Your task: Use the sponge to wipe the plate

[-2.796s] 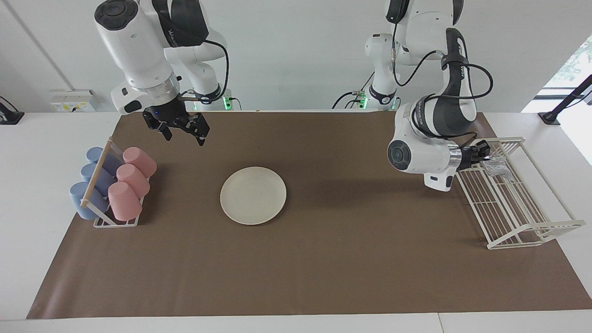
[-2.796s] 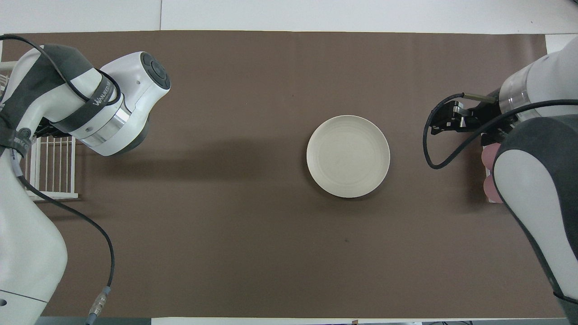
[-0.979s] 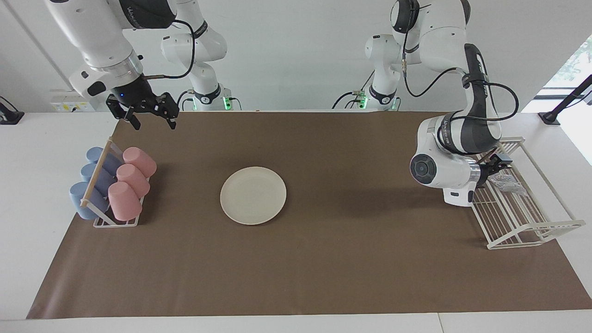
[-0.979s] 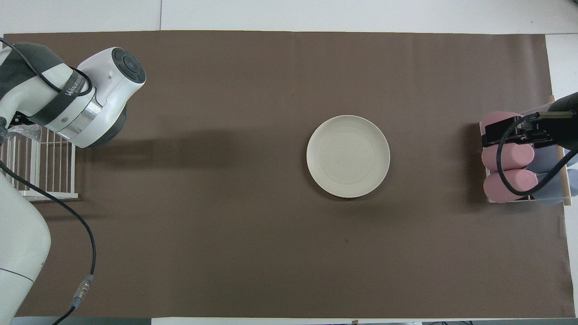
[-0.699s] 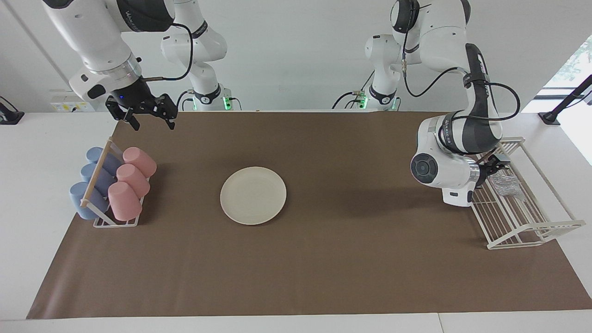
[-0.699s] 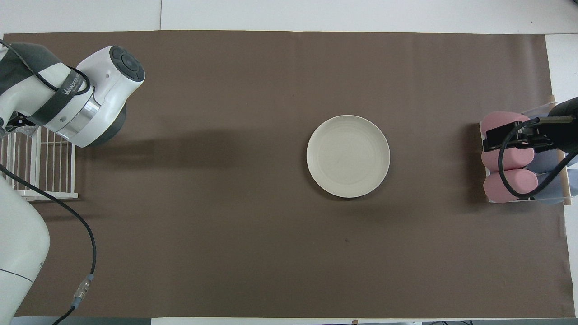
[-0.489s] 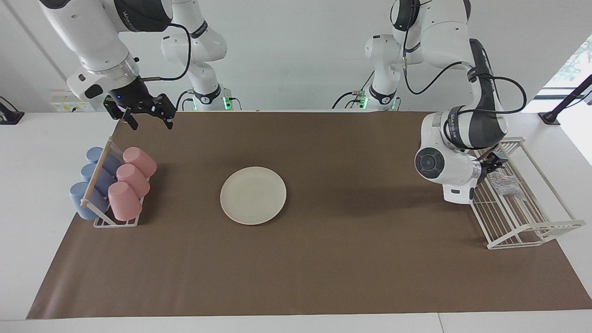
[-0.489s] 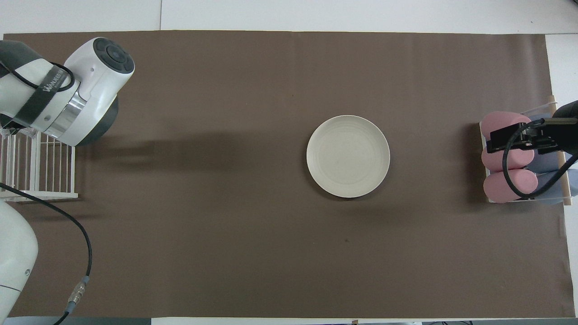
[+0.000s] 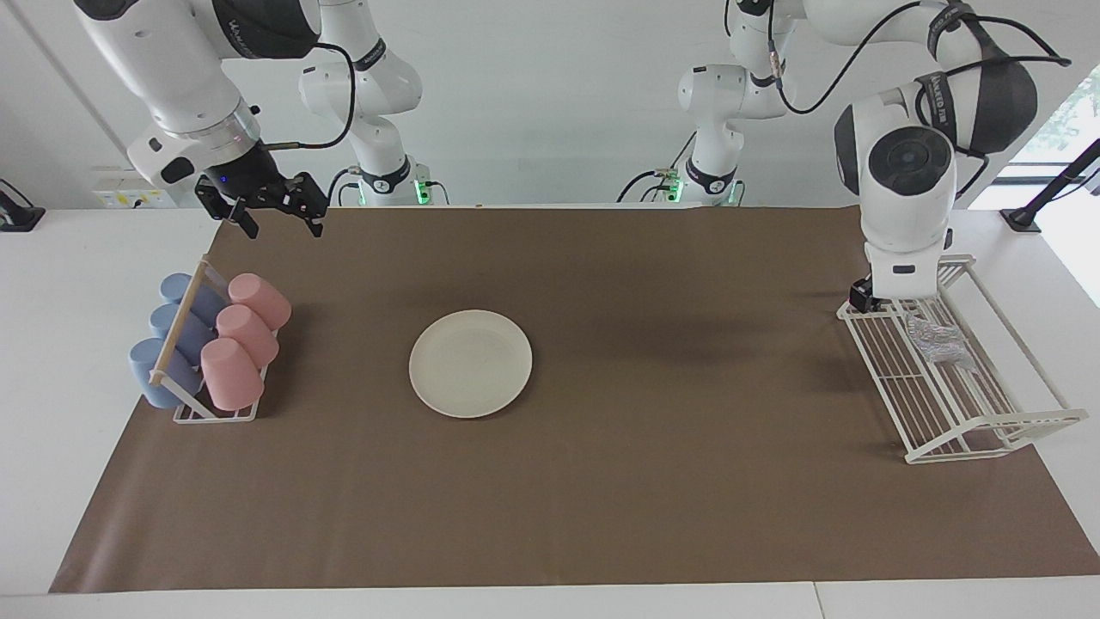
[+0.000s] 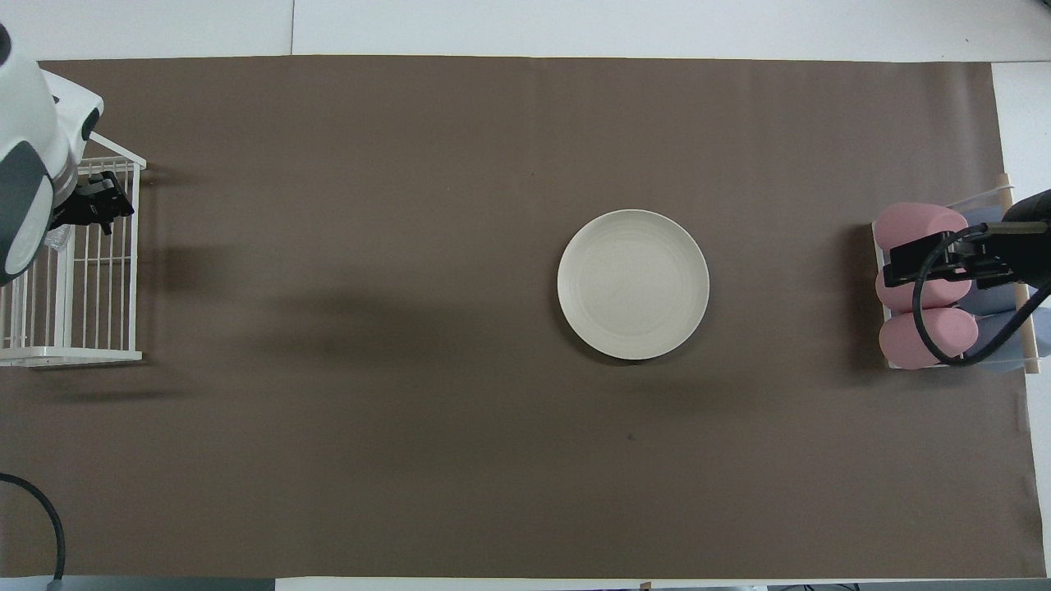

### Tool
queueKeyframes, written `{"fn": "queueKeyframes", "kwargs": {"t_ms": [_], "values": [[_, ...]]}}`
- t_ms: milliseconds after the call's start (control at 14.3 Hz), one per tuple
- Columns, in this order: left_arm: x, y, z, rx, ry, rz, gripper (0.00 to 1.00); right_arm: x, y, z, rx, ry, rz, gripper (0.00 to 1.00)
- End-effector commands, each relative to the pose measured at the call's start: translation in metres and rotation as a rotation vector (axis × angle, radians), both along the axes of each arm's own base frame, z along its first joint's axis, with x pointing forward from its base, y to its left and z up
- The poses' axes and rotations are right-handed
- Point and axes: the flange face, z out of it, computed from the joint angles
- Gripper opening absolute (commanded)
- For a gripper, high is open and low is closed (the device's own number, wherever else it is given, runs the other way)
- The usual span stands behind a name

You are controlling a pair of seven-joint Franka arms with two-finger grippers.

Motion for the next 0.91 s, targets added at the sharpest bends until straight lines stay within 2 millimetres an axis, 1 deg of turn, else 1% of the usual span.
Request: {"fn": "queueKeyframes", "kwargs": {"t_ms": [0,140,210,350,489,559,629,699,769,839], "values": [[-0.025,0.026,0.05,-0.195,-0.054,-0.013,1.0,-0.008,-0.004,0.001,-0.016,0.002,0.023,1.0],[-0.044,0.034,0.08,-0.276,-0.078,-0.046,1.0,-0.008,-0.004,0.001,-0.016,0.002,0.023,1.0],[-0.051,0.032,0.09,-0.311,-0.082,-0.063,1.0,-0.008,-0.004,0.0,-0.017,0.004,0.022,1.0],[-0.072,0.03,0.108,-0.379,-0.059,-0.123,1.0,-0.008,-0.004,0.0,-0.016,0.004,0.023,1.0],[-0.094,0.034,0.12,-0.441,0.003,-0.205,1.0,-0.008,-0.004,0.0,-0.016,0.004,0.023,1.0],[-0.101,0.033,0.121,-0.464,0.037,-0.25,1.0,-0.008,-0.004,0.001,-0.017,0.002,0.022,1.0],[-0.101,0.032,0.118,-0.475,0.055,-0.302,1.0,-0.008,-0.004,0.001,-0.017,0.002,0.022,1.0],[-0.103,0.028,0.111,-0.48,0.073,-0.332,1.0,-0.008,-0.004,0.001,-0.016,0.002,0.023,1.0],[-0.105,0.026,0.103,-0.483,0.085,-0.323,1.0,-0.008,-0.004,0.001,-0.016,0.002,0.023,1.0],[-0.099,0.023,0.098,-0.482,0.071,-0.317,1.0,-0.008,-0.004,0.001,-0.016,0.002,0.023,1.0]]}}
